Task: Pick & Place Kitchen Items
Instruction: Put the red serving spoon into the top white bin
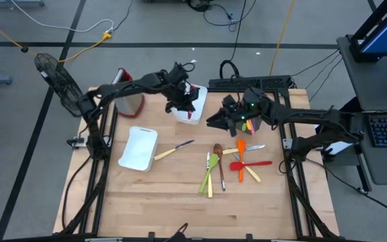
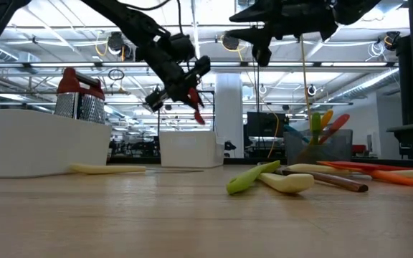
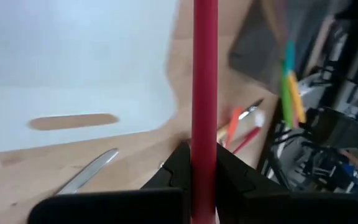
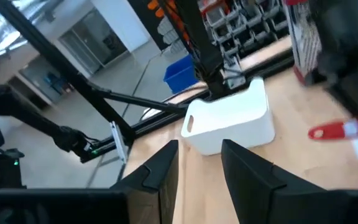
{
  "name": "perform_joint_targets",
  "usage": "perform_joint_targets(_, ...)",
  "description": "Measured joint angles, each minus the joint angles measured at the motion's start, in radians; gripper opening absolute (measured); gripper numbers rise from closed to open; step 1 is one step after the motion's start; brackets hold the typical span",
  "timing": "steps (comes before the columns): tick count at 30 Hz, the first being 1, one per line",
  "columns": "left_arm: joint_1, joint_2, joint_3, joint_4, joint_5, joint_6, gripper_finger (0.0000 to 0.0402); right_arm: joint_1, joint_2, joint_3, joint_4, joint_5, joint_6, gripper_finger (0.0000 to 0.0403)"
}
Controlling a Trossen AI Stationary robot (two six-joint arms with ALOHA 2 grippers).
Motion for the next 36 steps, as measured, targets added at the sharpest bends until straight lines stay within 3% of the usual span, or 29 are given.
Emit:
perform_joint_targets(6, 0.033, 0.038, -0.001, -0.072, 0.026, -0.026, 0.0024, -0.012, -0.042, 0.000, -0.034, 0.003, -0.025, 0.0114)
perform_joint_targets(17, 0.061, 0.055, -0.001, -0.063, 0.031, -0.052, 0.0024, -0.012, -0.049, 0.000, -0.048, 0.002, -0.011, 0.0111)
perform_joint_targets(20, 0.063, 0.055, -0.001, -0.062, 0.028, -0.051, 0.0040, -0.012, -0.049, 0.000, -0.054, 0.002, -0.011, 0.0111)
perform_joint_targets(25, 0.060, 0.072, -0.002, -0.042, 0.006, -0.040, 0.0057, -0.009, -0.049, 0.000, -0.057, 0.002, -0.011, 0.0111)
perform_joint_targets(36, 0.068, 0.083, -0.003, 0.033, -0.006, 0.008, 0.0046, -0.008, -0.049, 0.000, -0.060, 0.002, 0.012, 0.0108)
